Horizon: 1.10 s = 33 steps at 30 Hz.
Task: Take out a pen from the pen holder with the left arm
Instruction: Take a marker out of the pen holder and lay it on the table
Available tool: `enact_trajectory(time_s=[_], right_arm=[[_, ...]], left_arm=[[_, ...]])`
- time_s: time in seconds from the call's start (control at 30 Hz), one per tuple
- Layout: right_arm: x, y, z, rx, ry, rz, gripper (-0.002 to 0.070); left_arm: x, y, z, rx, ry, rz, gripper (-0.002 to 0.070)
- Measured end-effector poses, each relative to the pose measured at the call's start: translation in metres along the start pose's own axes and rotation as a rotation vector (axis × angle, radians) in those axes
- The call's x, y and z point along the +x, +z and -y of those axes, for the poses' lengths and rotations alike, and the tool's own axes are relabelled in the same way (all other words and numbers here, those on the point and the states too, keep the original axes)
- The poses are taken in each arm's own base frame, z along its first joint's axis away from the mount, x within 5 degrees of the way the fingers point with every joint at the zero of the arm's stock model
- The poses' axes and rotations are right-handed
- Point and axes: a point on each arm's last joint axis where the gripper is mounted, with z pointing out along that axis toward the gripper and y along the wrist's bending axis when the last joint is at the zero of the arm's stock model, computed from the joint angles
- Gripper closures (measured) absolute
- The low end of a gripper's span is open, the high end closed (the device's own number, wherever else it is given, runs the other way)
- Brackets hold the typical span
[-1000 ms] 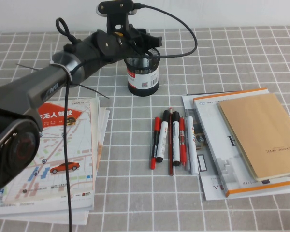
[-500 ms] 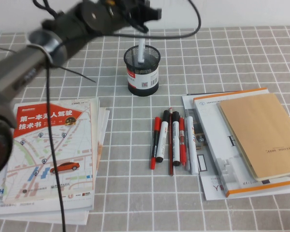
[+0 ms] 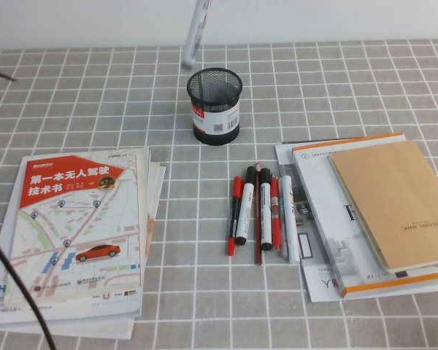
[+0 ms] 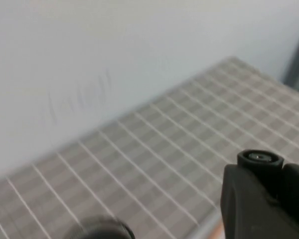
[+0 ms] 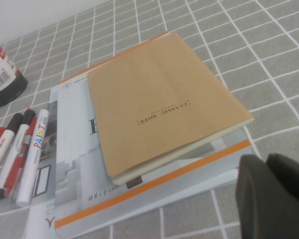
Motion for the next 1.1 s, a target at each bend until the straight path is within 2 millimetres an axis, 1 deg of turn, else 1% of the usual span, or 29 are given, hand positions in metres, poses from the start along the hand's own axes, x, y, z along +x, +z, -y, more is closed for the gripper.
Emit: enact_trajectory(time_s=[0.03, 0.1, 0.2, 0.33, 0.5, 0.57, 0.6, 0.7, 0.93, 1.0, 1.1], right_arm=[[0.0, 0.0, 0.0, 0.0, 0.0, 0.0, 0.0689], [0.0, 0.0, 0.0, 0.0, 0.0, 0.0, 0.0689], [0.0, 0.0, 0.0, 0.0, 0.0, 0.0, 0.0689], [0.0, 0.0, 0.0, 0.0, 0.0, 0.0, 0.0689], [0.0, 0.0, 0.0, 0.0, 0.0, 0.0, 0.0689], [0.0, 0.0, 0.0, 0.0, 0.0, 0.0, 0.0689], [0.0, 0.0, 0.0, 0.0, 0.0, 0.0, 0.0689], [0.0, 0.0, 0.0, 0.0, 0.0, 0.0, 0.0689], [0.0, 0.0, 0.0, 0.0, 0.0, 0.0, 0.0689], [0.0, 0.0, 0.0, 0.0, 0.0, 0.0, 0.0689], [0.0, 0.0, 0.0, 0.0, 0.0, 0.0, 0.0689]], left_arm=[[0.002, -0.005, 0.003, 0.019, -0.016, -0.046, 0.058], [0.009, -0.009, 0.007, 0.056, -0.056, -0.141, 0.058], [0.028, -0.001, 0.012, 0.124, -0.11, -0.307, 0.058], [0.061, 0.03, 0.009, 0.193, -0.164, -0.495, 0.058], [0.101, 0.073, 0.002, 0.21, -0.233, -0.62, 0.058], [0.112, 0.084, 0.0, 0.215, -0.251, -0.654, 0.058], [0.124, 0.095, -0.002, 0.221, -0.265, -0.685, 0.058], [0.147, 0.115, -0.005, 0.223, -0.301, -0.741, 0.058], [0.192, 0.15, -0.009, 0.203, -0.408, -0.821, 0.058], [0.202, 0.159, -0.009, 0.186, -0.444, -0.832, 0.058], [0.209, 0.166, -0.011, 0.152, -0.493, -0.827, 0.058]])
